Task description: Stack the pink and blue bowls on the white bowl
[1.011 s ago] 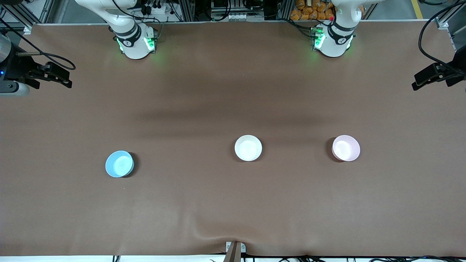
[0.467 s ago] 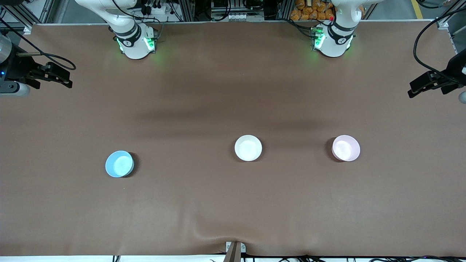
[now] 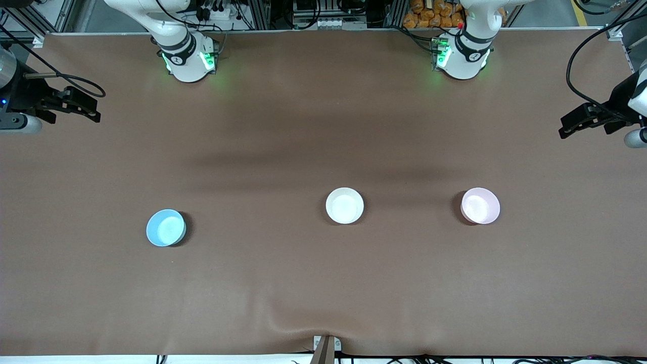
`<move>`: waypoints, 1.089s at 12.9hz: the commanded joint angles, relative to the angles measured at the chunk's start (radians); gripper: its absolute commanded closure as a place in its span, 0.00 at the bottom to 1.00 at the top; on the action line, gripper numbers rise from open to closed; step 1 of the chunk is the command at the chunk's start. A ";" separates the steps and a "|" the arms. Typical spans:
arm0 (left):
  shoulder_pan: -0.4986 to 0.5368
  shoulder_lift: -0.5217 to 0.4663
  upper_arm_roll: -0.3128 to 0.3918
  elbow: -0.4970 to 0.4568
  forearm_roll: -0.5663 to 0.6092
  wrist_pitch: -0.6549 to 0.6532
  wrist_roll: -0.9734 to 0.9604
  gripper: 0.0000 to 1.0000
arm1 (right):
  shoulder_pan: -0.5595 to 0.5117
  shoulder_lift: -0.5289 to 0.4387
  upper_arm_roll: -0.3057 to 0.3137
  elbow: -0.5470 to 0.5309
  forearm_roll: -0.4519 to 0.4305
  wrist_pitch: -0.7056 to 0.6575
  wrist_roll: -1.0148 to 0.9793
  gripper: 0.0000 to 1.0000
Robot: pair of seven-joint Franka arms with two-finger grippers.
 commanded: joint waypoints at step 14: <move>0.012 -0.033 -0.005 -0.146 0.010 0.151 -0.008 0.00 | 0.003 -0.014 0.001 -0.012 -0.003 0.005 0.006 0.00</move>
